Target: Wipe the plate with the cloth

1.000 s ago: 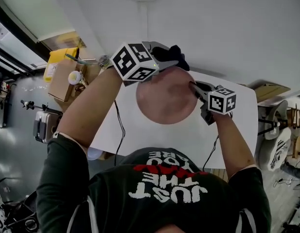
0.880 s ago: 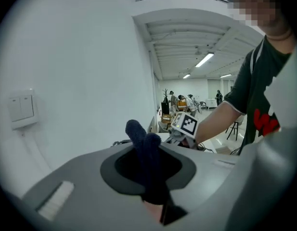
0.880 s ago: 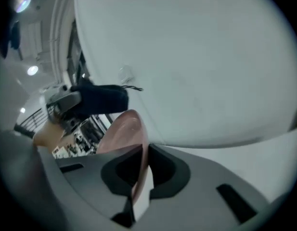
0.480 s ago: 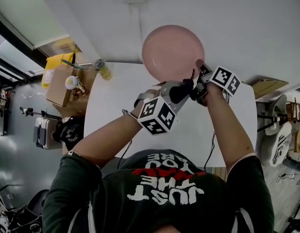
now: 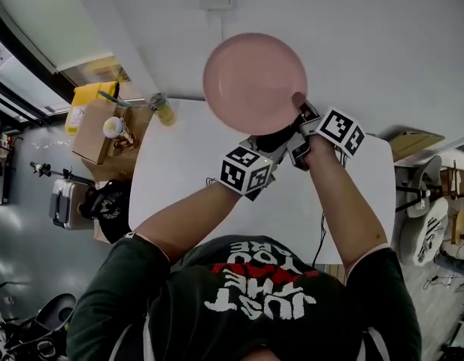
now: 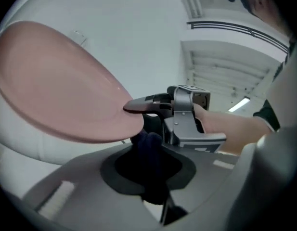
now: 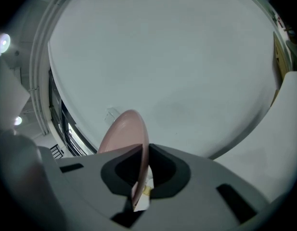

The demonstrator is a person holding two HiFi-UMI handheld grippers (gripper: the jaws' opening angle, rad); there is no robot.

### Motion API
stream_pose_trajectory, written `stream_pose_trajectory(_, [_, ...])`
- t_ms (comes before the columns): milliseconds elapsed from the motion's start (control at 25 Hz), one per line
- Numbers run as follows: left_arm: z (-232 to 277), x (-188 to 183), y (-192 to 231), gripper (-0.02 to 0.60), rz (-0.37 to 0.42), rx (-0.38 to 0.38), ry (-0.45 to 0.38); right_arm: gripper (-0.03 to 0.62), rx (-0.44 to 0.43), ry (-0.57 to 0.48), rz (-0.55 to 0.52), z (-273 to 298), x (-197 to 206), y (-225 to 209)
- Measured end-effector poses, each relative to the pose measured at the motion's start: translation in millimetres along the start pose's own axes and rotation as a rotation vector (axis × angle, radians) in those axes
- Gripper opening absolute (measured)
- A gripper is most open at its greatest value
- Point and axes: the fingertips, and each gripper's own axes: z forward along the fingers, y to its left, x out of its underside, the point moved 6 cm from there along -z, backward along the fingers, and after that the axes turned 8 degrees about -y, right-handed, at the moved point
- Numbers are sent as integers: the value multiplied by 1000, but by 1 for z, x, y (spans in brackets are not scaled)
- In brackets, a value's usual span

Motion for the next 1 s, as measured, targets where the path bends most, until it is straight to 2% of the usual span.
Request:
stream_pose_trajectory(160, [-7, -4, 5, 58, -61, -14, -56, 15, -13, -1, 5, -5, 1, 1])
stream_pose_trajectory(600, [-66, -7, -3, 58, -35, 52, -58, 15, -31, 21, 28, -23, -2, -28])
stream_pose_trajectory(840, [-108, -17, 7, 58, -27, 37, -91, 15, -77, 75, 72, -39, 1, -50])
stream_pose_trajectory(1000, [-132, -28, 23, 58, -32, -8, -137, 15, -106, 106, 73, -50, 4, -59])
